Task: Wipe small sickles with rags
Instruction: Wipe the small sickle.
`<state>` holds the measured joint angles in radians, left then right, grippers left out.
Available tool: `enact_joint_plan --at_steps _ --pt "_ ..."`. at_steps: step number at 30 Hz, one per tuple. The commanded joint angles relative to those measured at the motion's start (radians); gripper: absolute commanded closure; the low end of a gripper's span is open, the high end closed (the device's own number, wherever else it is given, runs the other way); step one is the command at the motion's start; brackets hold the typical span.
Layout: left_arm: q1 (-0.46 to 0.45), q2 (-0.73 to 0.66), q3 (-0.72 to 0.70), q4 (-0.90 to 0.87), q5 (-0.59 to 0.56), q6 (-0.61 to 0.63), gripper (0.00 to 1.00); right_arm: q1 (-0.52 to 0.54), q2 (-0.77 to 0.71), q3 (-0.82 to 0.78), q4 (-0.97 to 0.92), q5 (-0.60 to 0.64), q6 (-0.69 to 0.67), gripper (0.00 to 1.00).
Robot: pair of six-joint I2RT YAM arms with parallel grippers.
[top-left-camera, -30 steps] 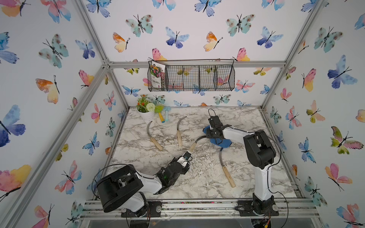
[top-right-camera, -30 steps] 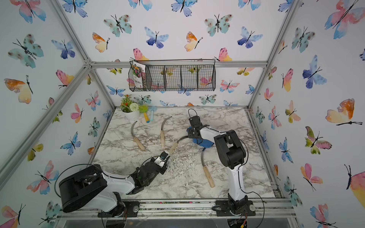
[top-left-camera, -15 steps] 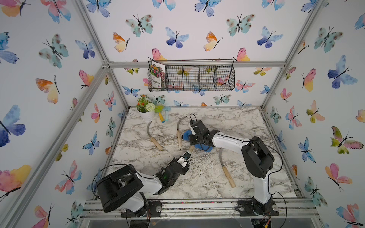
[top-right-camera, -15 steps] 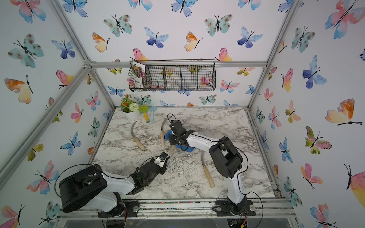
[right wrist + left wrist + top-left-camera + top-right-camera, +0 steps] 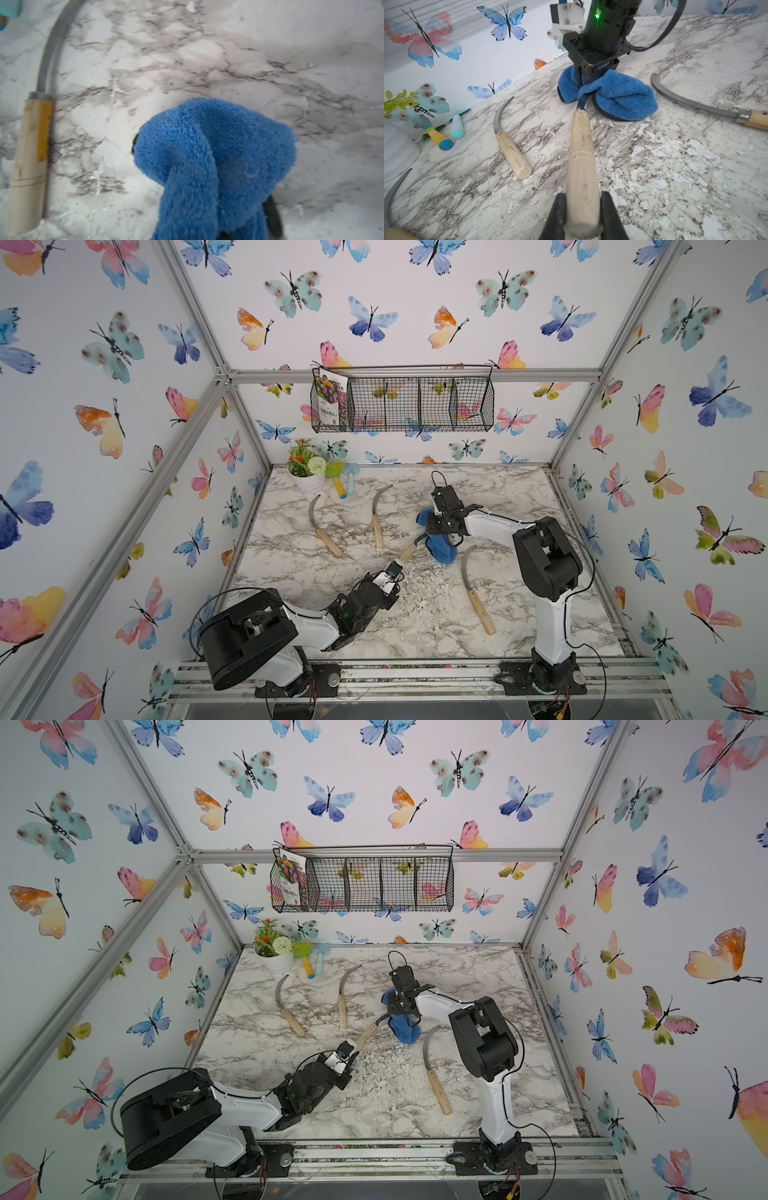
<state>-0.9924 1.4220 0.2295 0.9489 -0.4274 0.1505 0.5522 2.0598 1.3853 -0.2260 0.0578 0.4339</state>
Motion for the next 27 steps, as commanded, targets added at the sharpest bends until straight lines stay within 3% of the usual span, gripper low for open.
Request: enact_joint_plan --at_steps 1,14,19,27 --pt "0.000 -0.027 -0.008 0.044 -0.014 0.002 1.00 0.014 0.031 0.000 -0.066 -0.006 -0.006 0.98" --pt "0.000 -0.023 -0.008 0.048 -0.016 -0.001 1.00 0.268 -0.030 0.051 -0.053 -0.043 -0.011 0.98" --pt "0.000 -0.026 -0.008 0.047 -0.021 -0.002 1.00 0.246 -0.020 0.009 -0.030 0.012 -0.001 0.98" --pt "0.000 -0.046 -0.020 0.048 -0.022 -0.008 1.00 0.046 0.049 -0.045 -0.033 0.042 0.013 0.98"
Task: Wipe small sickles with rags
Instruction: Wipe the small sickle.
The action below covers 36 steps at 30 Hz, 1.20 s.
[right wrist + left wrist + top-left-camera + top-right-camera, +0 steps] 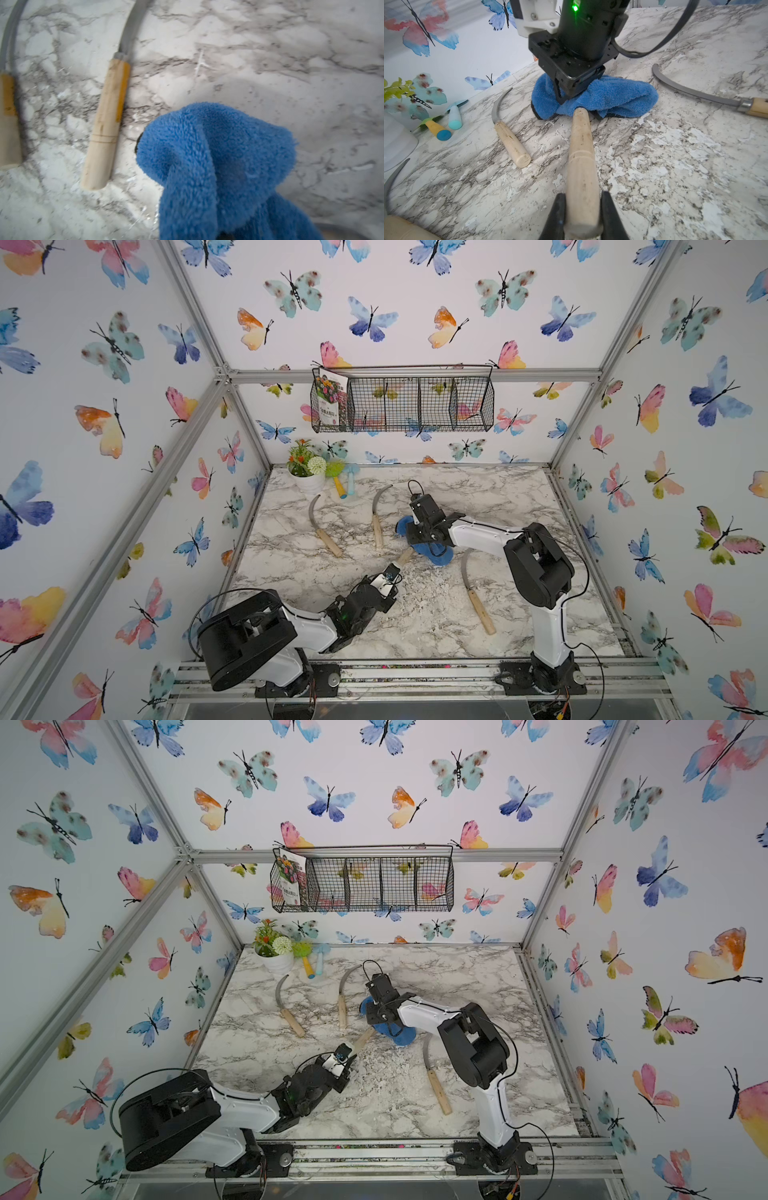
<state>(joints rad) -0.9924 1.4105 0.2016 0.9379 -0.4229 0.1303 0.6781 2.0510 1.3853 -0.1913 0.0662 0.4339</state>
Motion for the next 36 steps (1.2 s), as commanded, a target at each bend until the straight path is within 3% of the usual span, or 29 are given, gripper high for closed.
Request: enact_joint_plan --at_steps 1,6,12,24,29,36 --pt "0.000 -0.035 0.007 0.061 -0.027 0.012 1.00 -0.098 0.062 -0.048 -0.072 0.044 0.014 0.97" --pt "0.000 -0.028 0.014 0.062 -0.035 0.013 1.00 -0.136 0.094 -0.032 -0.098 0.087 0.012 0.97" --pt "0.000 -0.027 0.010 0.066 -0.035 0.013 1.00 -0.122 0.091 -0.022 -0.083 -0.009 0.011 0.98" --pt "0.000 -0.019 0.016 0.067 -0.039 0.012 1.00 0.081 -0.035 -0.053 -0.054 -0.050 0.009 0.98" --pt "0.001 -0.015 0.016 0.070 -0.040 0.012 1.00 0.065 -0.036 -0.083 -0.041 -0.014 0.007 0.97" --pt "0.001 -0.029 0.008 0.068 -0.044 0.006 1.00 -0.091 0.022 -0.142 -0.018 0.013 0.020 0.98"
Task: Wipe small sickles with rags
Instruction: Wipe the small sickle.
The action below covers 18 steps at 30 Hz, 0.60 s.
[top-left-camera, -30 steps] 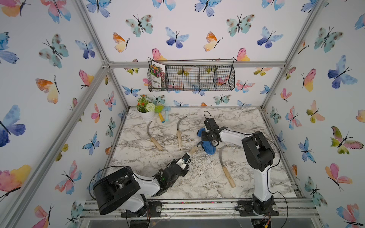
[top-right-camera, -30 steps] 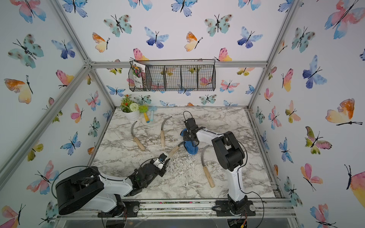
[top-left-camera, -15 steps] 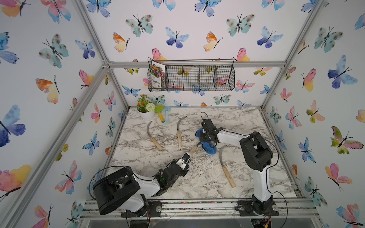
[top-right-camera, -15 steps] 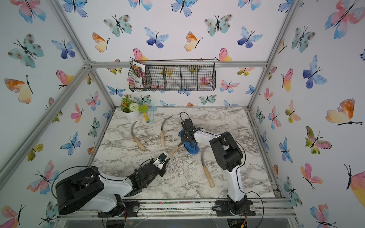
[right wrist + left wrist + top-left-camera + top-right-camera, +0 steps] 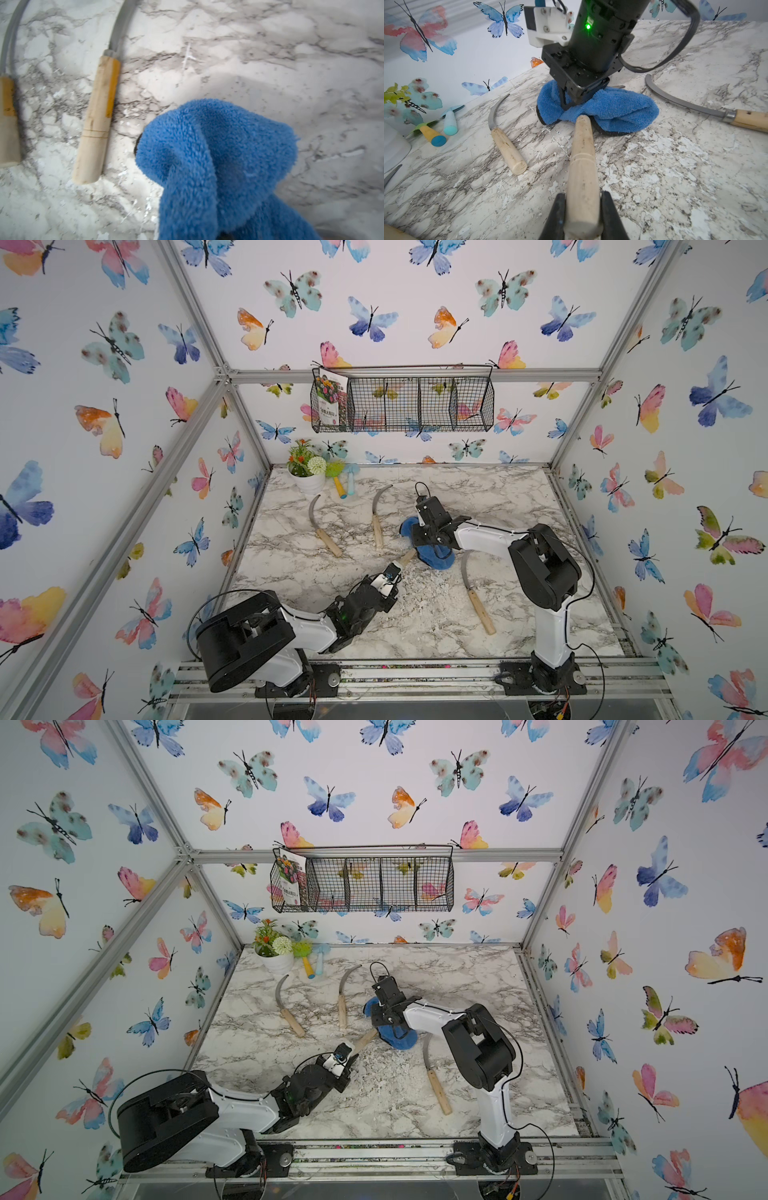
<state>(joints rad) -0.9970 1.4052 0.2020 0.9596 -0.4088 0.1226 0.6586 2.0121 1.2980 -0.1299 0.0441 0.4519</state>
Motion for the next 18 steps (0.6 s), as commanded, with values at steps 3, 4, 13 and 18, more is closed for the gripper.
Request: enact_joint_plan --at_steps 3,4,13,18 --pt "0.006 -0.027 0.003 0.053 -0.063 0.013 1.00 -0.128 0.074 -0.077 -0.065 0.037 0.002 0.97" --pt "0.006 -0.028 0.003 0.054 -0.064 0.014 1.00 -0.140 0.078 -0.077 -0.067 0.044 0.001 0.97" --pt "0.026 -0.037 -0.015 0.088 -0.135 -0.013 1.00 -0.191 0.088 -0.071 -0.102 0.118 0.000 0.97" --pt "0.132 -0.108 -0.042 0.048 -0.086 -0.120 1.00 -0.211 0.044 -0.091 -0.098 0.107 -0.004 0.97"
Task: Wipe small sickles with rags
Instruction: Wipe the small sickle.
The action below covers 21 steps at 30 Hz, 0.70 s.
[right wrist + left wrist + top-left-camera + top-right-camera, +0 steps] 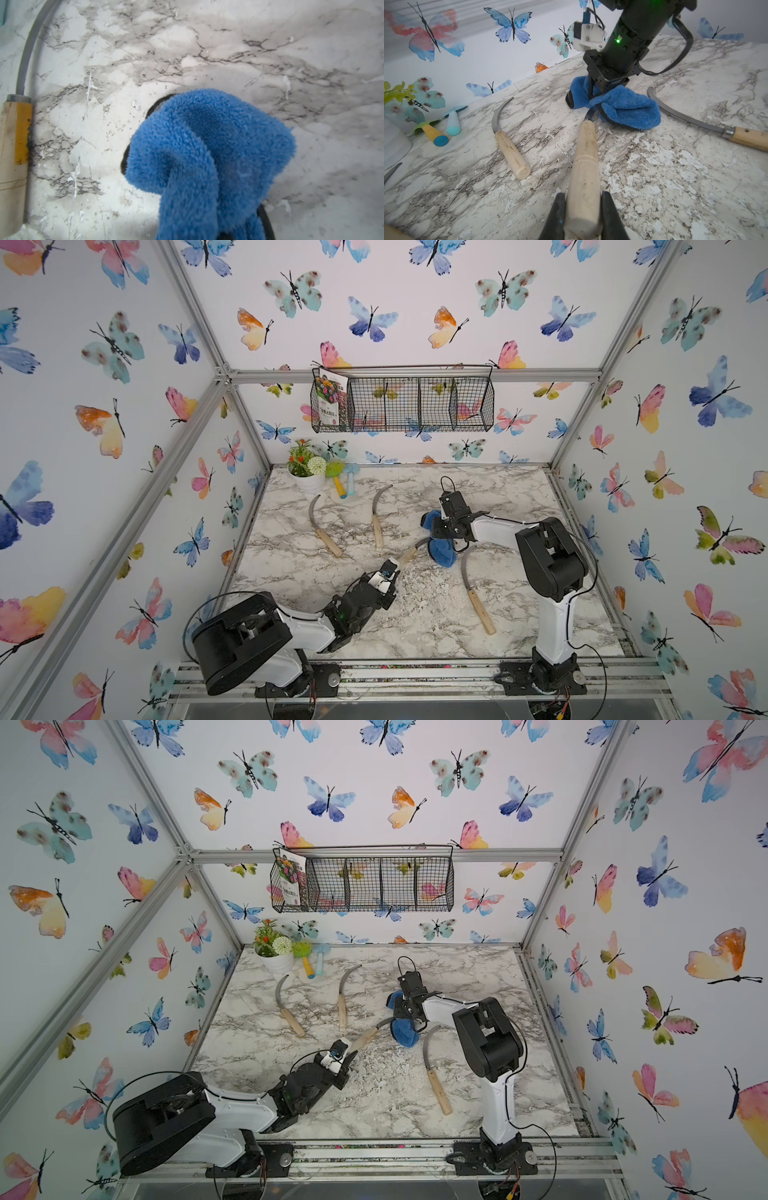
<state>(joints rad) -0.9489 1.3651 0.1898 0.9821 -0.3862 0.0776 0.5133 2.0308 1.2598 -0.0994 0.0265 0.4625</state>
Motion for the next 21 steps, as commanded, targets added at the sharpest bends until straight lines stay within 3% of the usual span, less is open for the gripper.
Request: enact_joint_plan --at_steps 1,7,16,21 --pt "0.105 -0.083 -0.034 0.010 -0.088 -0.093 1.00 -0.065 0.012 -0.054 -0.127 0.118 -0.018 0.98" --pt "0.117 -0.158 -0.061 -0.011 -0.077 -0.135 1.00 -0.058 -0.129 -0.083 -0.116 0.052 -0.038 0.98" --pt "0.128 -0.219 -0.049 -0.082 -0.018 -0.249 1.00 -0.023 -0.509 -0.236 -0.123 0.073 -0.008 0.98" --pt "0.142 -0.321 0.084 -0.310 0.108 -0.426 1.00 0.067 -0.701 -0.370 -0.091 0.090 0.042 0.97"
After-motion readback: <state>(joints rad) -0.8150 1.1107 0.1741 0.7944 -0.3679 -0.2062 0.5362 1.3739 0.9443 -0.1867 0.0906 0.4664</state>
